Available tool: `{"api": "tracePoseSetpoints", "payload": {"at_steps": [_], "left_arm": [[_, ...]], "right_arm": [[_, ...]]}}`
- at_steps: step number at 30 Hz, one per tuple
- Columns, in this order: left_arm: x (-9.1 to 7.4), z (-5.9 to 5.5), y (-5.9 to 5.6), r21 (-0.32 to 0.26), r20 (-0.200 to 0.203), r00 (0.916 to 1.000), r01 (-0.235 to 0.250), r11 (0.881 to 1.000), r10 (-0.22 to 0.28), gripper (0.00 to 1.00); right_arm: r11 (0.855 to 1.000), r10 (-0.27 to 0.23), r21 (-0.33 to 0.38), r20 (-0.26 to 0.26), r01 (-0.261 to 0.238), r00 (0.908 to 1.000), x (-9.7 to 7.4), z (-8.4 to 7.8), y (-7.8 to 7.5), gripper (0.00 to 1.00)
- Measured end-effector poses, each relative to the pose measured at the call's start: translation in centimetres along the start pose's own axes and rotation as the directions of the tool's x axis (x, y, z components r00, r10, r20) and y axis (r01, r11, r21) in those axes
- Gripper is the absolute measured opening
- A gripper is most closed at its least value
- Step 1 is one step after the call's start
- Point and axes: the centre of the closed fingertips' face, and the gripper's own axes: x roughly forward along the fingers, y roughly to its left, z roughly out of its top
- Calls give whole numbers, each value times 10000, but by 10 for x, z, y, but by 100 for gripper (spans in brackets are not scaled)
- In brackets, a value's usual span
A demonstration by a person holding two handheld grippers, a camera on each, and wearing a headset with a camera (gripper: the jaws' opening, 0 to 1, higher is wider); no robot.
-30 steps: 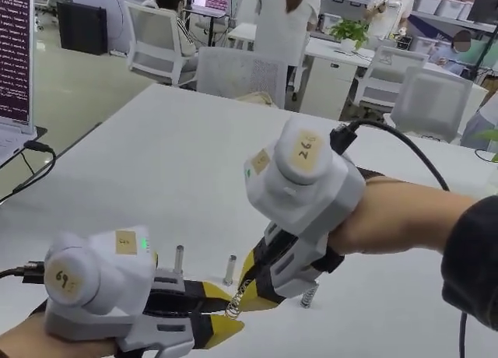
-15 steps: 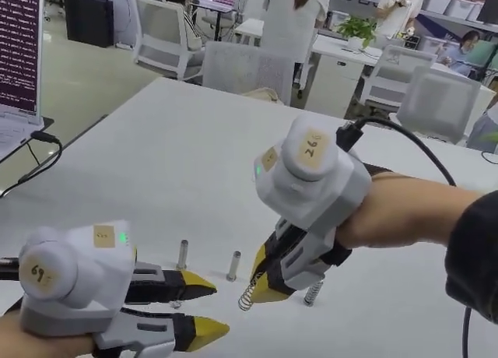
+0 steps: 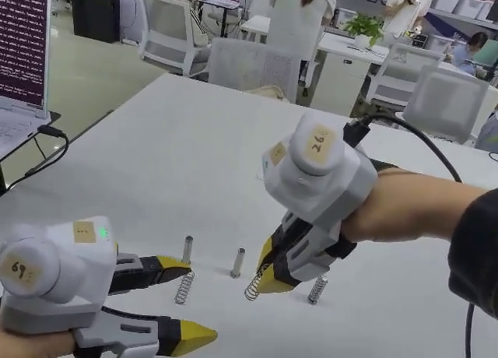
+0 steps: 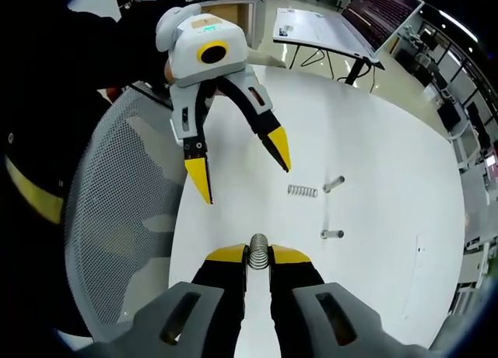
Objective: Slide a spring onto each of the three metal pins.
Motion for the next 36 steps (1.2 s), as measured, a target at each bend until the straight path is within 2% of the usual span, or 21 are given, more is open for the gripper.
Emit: {"api": "tracePoseSetpoints", "payload": {"at_steps": [2, 8, 14, 17, 27, 36], "left_arm": [[-3, -1, 2, -126, 77, 9999, -147, 9998, 148, 56], [-8, -8, 7, -146, -27, 9989, -468, 9988, 468, 66], [-14, -16, 8, -221, -110, 9964, -844, 9962, 842, 70], [-16, -20, 9, -143, -249, 9947, -1003, 9949, 999, 72], [-20, -21, 10, -376, -170, 9922, -1241, 9916, 1236, 73], [-20, -23, 10, -425, -205, 9919, -1262, 9911, 1255, 73]], "right_arm": [[10000, 1, 7, -12, -1, 10000, 1, 0, -1, 8], [10000, -47, 53, -38, 47, 10000, 2, -2, -9, 8], [9999, -82, 63, -26, 82, 10000, 1, -3, -14, 8], [9999, -101, 88, -25, 101, 9999, 0, -3, -18, 8], [9997, -181, 154, -66, 182, 9998, 0, -8, -30, 8], [9990, -287, 332, -347, 298, 9990, 5, -15, -53, 8]]}}
